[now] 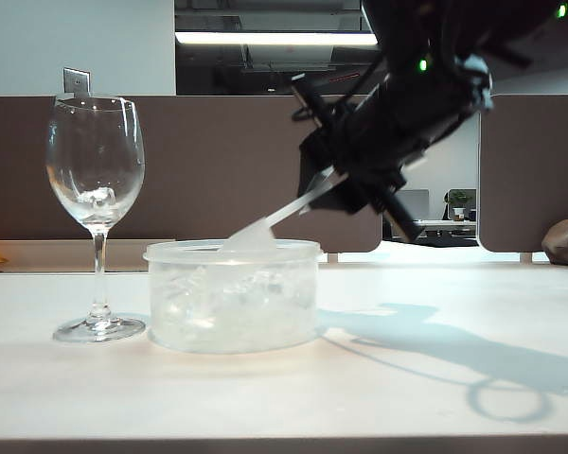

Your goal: Pick up an ice shovel filled with ice cubes and pour the ice from the shovel into the glass.

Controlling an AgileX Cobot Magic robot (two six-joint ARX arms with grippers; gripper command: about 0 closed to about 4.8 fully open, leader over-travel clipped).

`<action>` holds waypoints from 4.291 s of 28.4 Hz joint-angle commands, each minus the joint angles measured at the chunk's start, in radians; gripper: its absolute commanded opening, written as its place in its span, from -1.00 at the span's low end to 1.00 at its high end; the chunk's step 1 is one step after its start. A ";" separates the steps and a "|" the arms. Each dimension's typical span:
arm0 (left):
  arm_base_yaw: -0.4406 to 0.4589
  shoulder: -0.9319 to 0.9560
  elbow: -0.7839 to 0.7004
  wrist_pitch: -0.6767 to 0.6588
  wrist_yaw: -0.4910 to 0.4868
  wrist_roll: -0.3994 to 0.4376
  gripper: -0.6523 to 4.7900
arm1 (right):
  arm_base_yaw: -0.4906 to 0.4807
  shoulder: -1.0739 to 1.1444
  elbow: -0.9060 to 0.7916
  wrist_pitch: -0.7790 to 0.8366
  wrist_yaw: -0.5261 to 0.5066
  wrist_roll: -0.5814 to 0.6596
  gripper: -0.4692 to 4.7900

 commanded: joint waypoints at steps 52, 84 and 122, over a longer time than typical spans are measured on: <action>0.399 0.001 0.001 0.008 -0.002 -0.003 -0.65 | -0.043 -0.952 -0.444 -0.354 0.399 -0.987 -0.83; 0.412 0.001 0.002 0.008 0.000 -0.003 -0.65 | 0.033 -1.563 -0.578 -0.827 0.657 -0.854 -0.83; 0.494 0.001 0.001 0.009 -0.001 -0.003 -0.66 | 0.032 -1.565 -0.635 -0.852 0.534 -0.745 -0.82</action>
